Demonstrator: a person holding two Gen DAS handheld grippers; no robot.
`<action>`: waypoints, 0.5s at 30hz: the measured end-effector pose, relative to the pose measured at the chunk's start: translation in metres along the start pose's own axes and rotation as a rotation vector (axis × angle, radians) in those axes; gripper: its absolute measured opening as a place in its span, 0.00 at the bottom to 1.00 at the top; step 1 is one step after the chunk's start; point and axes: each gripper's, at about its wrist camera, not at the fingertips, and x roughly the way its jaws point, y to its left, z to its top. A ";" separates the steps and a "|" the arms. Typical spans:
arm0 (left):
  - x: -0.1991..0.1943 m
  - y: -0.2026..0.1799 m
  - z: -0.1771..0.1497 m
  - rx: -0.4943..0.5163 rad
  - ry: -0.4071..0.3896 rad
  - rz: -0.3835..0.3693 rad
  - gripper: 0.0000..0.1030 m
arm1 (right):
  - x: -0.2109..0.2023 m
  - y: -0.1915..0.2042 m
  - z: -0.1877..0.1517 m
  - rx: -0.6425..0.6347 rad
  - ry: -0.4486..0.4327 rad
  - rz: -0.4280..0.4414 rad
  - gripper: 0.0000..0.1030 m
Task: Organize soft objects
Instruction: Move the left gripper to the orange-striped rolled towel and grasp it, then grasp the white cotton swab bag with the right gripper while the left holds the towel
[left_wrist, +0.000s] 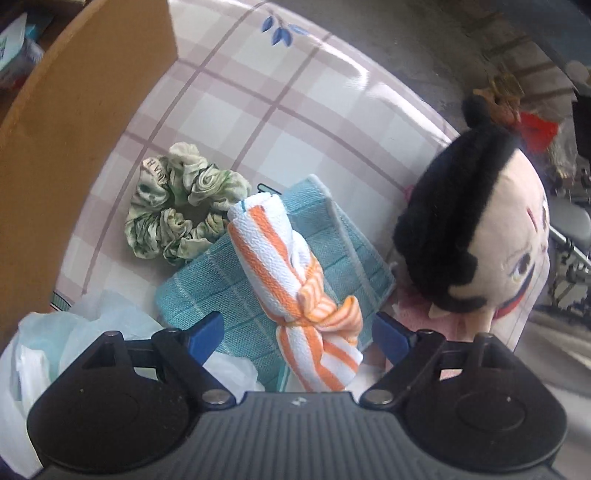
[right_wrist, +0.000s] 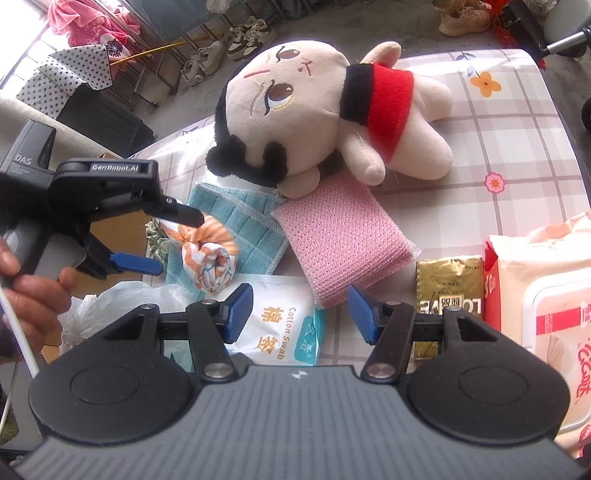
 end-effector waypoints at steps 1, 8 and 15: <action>0.005 0.004 0.004 -0.042 0.014 -0.013 0.79 | 0.000 -0.002 -0.003 0.019 0.008 0.003 0.57; 0.028 0.014 0.017 -0.155 0.039 -0.064 0.49 | 0.017 -0.017 -0.010 0.189 0.051 0.036 0.76; 0.022 0.010 0.015 -0.118 0.010 -0.042 0.42 | 0.042 0.000 -0.008 0.245 0.135 0.042 0.78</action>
